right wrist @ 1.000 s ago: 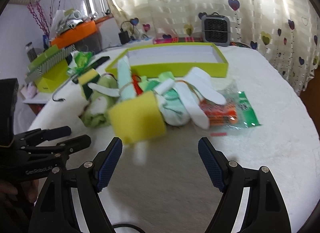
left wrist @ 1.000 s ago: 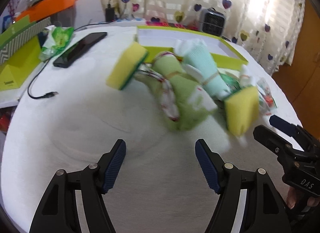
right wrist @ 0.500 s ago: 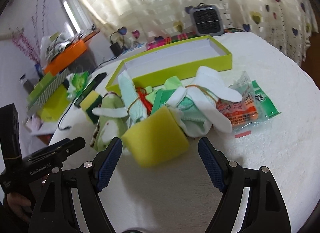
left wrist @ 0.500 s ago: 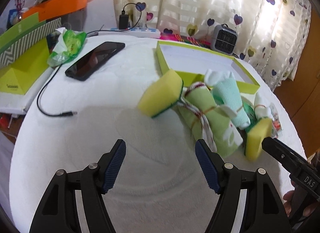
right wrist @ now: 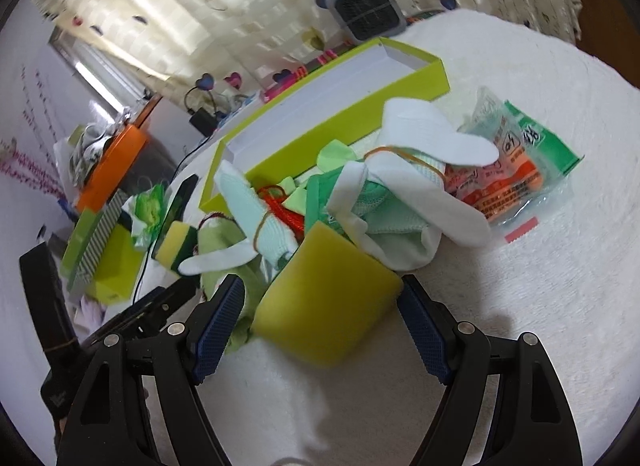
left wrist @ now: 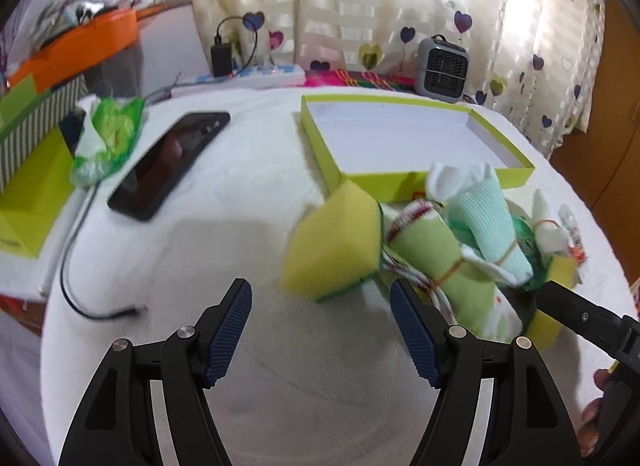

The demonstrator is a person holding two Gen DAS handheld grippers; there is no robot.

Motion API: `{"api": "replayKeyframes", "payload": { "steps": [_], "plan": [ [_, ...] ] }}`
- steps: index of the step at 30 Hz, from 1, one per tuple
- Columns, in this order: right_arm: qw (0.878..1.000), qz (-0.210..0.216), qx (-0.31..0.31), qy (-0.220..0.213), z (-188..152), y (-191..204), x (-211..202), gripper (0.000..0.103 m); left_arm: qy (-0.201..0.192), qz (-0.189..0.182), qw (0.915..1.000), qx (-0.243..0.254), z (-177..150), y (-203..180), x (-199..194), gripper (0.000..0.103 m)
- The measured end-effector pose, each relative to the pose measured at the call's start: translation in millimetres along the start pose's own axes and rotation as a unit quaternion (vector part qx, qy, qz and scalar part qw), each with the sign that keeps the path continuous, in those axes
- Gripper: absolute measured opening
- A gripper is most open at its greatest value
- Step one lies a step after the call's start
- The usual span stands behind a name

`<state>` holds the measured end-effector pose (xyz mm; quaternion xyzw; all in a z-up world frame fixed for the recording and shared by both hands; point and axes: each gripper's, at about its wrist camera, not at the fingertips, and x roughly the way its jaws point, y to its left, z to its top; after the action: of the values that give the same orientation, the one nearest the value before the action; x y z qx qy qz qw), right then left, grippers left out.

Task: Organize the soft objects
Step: 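Grasp a yellow sponge with the left tool while the right tool grasps another sponge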

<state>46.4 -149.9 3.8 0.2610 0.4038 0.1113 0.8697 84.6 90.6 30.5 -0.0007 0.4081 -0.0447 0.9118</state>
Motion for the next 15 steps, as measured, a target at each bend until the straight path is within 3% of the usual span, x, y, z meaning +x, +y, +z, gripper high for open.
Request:
{"api": "replayKeyframes", "payload": {
  "steps": [10, 15],
  "plan": [
    [0.999, -0.006, 0.030, -0.009, 4.1, -2.8, 3.1, 0.079, 0.002, -0.005, 1.0000, 0.006, 14.4, 4.7, 14.1, 0.071],
    [1.000, -0.009, 0.026, -0.011, 4.4, -3.4, 1.9, 0.078, 0.007, 0.001, 1.0000, 0.000, 13.8, 6.5, 18.3, 0.059]
  ]
}}
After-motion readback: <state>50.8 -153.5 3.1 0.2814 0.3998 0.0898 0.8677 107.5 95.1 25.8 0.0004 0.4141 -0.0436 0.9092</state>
